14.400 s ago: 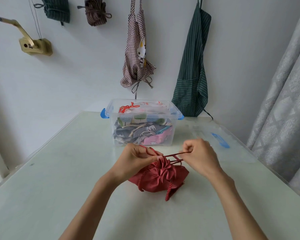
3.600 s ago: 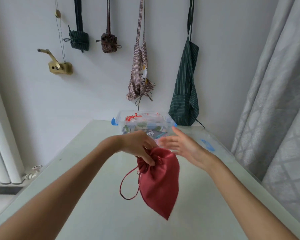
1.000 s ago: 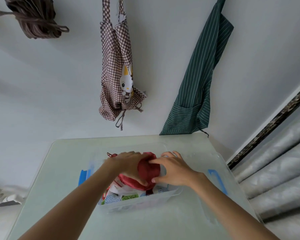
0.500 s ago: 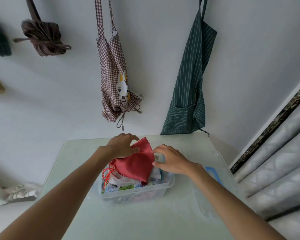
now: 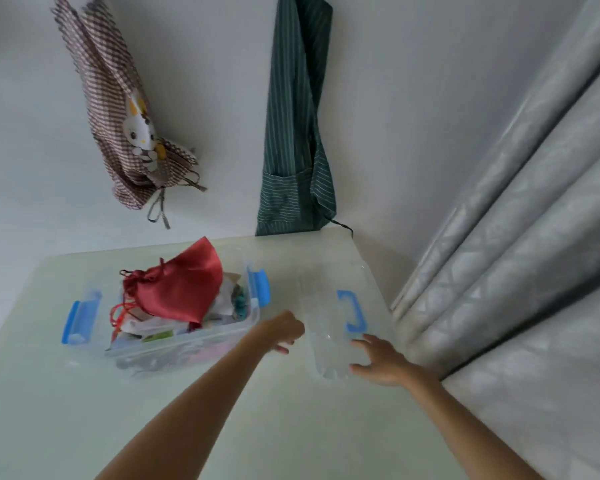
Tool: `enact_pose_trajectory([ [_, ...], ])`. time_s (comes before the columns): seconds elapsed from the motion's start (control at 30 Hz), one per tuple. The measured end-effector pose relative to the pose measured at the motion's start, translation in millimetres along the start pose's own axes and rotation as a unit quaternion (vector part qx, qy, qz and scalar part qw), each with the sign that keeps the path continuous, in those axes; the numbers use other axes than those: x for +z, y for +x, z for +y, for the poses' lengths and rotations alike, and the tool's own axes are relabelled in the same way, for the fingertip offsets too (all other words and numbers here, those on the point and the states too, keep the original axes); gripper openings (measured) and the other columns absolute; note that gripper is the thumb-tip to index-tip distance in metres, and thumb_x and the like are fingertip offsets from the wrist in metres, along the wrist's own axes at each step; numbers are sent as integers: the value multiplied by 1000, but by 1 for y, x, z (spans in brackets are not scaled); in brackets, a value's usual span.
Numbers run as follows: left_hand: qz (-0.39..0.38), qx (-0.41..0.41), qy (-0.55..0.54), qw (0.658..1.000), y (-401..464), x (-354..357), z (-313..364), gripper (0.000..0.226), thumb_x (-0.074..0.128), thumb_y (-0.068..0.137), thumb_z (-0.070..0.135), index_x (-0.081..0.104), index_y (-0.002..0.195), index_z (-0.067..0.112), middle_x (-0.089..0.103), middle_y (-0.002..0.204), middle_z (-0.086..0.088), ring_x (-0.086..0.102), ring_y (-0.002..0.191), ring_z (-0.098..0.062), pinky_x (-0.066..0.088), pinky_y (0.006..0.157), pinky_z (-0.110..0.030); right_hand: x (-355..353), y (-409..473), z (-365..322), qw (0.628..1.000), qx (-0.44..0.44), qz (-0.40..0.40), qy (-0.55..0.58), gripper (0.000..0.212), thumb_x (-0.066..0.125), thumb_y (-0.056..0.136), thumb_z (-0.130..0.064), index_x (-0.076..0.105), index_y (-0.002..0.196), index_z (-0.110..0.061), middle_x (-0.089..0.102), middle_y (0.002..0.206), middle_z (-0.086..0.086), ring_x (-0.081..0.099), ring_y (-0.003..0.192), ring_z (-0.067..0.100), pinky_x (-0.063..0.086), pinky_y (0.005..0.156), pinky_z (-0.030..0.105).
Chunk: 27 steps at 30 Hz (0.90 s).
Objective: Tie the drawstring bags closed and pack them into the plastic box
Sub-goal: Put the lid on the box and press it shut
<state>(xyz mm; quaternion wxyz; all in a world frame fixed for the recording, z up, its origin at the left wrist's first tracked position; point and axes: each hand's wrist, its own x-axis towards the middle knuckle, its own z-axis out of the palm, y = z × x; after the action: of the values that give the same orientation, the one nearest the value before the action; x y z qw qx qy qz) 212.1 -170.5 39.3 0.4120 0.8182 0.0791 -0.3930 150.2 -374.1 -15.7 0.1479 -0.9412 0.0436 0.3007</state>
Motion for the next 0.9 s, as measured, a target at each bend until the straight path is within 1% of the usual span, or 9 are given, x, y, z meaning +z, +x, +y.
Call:
enact_pose_trajectory([
  [0.2, 26, -81, -294, 952, 34, 63, -14, 24, 56, 90, 5, 41, 108, 5, 43, 114, -12, 43, 105, -24, 42, 87, -33, 43, -10, 17, 998, -29, 36, -52, 59, 48, 91, -45, 26, 146, -38, 8, 159, -4, 12, 145, 21, 15, 115, 44],
  [0.27, 61, -85, -238, 966, 42, 71, -17, 40, 63, 87, 10, 42, 120, 0, 49, 120, -14, 49, 111, -26, 42, 84, -31, 50, -12, 20, 985, -67, 142, -72, 53, 60, 85, -38, 46, 135, -37, 34, 149, -2, 35, 136, 21, 25, 111, 40],
  [0.33, 67, -81, -153, 983, 44, 79, -19, 45, 65, 86, 15, 45, 122, -4, 57, 103, -13, 55, 100, -26, 40, 76, -28, 52, -13, 28, 965, -106, 225, -86, 38, 79, 63, -30, 71, 99, -36, 63, 116, -6, 62, 105, 17, 44, 95, 32],
  [0.43, 67, -72, -127, 987, 47, 78, -22, 28, 61, 88, 18, 52, 111, 4, 50, 81, -7, 48, 78, -19, 36, 62, -25, 52, -16, 37, 934, -187, 300, -44, 22, 79, 57, -15, 61, 63, -25, 65, 81, -10, 63, 75, 10, 46, 74, 19],
  [0.5, 41, -41, -182, 982, 43, 66, -11, 26, 55, 94, 31, 55, 109, 10, 55, 101, -5, 51, 90, -18, 39, 71, -25, 35, -23, 38, 904, -225, 363, -14, 8, 61, 81, -18, 55, 77, -22, 67, 86, -7, 60, 78, 10, 43, 78, 20],
  [0.57, 1, 4, -215, 977, 32, 47, 2, 35, 41, 98, 43, 58, 111, 15, 55, 115, -2, 52, 103, -18, 40, 82, -28, 6, -30, 32, 875, -231, 426, 7, 19, 38, 97, -25, 56, 95, -19, 67, 90, -3, 59, 83, 12, 45, 82, 25],
  [0.7, 18, 66, -254, 965, 11, 11, 30, 36, 34, 102, 29, 51, 128, 11, 51, 130, -5, 54, 111, -22, 47, 81, -30, -69, -46, 5, 837, -218, 491, 106, 16, 40, 96, -37, 49, 97, -24, 68, 88, -7, 62, 79, 9, 42, 67, 18],
  [0.8, 113, 129, -266, 949, -8, -22, 45, 29, 44, 99, 15, 49, 127, 11, 53, 125, -8, 57, 92, -21, 46, 68, -28, -122, -60, -21, 792, -193, 503, 288, 11, 55, 94, -30, 49, 99, -23, 65, 93, -10, 65, 87, 9, 48, 75, 21],
  [0.9, 294, 205, -144, 922, -31, -70, 48, 51, 57, 92, 32, 43, 135, 10, 50, 135, -17, 54, 115, -29, 47, 95, -39, -165, -81, -50, 714, -210, 497, 447, 14, 59, 92, -16, 50, 101, -20, 66, 100, 3, 65, 94, 12, 50, 83, 21],
])
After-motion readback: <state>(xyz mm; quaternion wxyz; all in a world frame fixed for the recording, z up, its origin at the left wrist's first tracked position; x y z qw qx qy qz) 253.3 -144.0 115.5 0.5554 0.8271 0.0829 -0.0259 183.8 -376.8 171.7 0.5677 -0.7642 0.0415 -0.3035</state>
